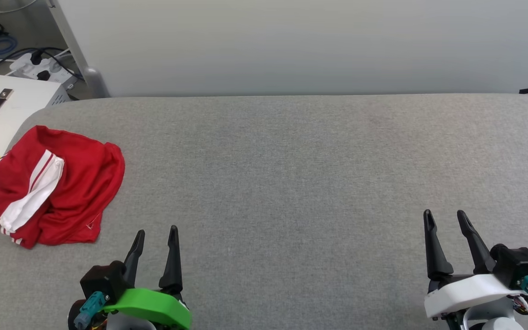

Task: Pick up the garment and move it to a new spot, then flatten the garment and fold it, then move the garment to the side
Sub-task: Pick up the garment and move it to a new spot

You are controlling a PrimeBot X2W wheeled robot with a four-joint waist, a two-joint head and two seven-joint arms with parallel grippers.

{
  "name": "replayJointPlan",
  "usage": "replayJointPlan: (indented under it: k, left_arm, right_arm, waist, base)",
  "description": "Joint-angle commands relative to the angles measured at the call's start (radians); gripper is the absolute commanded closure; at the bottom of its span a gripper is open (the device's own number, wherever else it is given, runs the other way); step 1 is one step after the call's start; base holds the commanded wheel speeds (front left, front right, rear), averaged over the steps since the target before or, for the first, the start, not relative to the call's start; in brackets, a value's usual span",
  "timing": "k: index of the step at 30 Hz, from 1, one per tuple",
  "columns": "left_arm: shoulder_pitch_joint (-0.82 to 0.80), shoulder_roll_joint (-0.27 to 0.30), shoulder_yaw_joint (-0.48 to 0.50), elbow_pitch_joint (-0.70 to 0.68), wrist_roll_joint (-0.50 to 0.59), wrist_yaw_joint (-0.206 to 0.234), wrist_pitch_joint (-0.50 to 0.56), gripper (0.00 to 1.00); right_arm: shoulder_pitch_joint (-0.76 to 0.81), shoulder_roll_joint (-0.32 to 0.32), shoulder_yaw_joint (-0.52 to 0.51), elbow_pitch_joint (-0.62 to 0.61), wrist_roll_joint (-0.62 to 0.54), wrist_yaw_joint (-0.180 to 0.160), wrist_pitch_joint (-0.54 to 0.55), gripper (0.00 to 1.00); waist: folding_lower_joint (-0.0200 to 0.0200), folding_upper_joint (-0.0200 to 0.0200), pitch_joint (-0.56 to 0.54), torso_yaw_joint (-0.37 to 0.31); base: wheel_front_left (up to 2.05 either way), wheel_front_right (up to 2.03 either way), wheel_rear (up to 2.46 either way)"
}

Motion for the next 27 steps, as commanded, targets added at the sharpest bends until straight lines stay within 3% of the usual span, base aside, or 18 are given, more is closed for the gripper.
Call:
replayJointPlan:
  k: [1,11,27]
  left_arm:
    - [0.005,-0.004,0.000,0.001,-0.008,-0.004,-0.006,0.00]
    - [0.005,-0.004,0.008,0.000,-0.007,-0.004,-0.006,0.00]
    - [0.016,-0.004,0.017,-0.005,0.010,-0.010,-0.006,0.00]
  right_arm:
    - [0.004,0.000,0.003,0.003,-0.001,-0.001,-0.009,0.00]
    - [0.012,0.000,0.036,0.015,-0.114,-0.001,-0.009,0.00]
    - [0.017,0.000,0.089,0.020,-0.121,-0.001,-0.009,0.00]
  waist:
    - [0.0000,-0.0001,0.001,0.013]
    - [0.0000,-0.0001,-0.003,0.116]
    - [0.0000,-0.0001,-0.015,0.335]
  base:
    - [0.00,0.00,0.00]
    - [0.00,0.00,0.00]
    - [0.00,0.00,0.00]
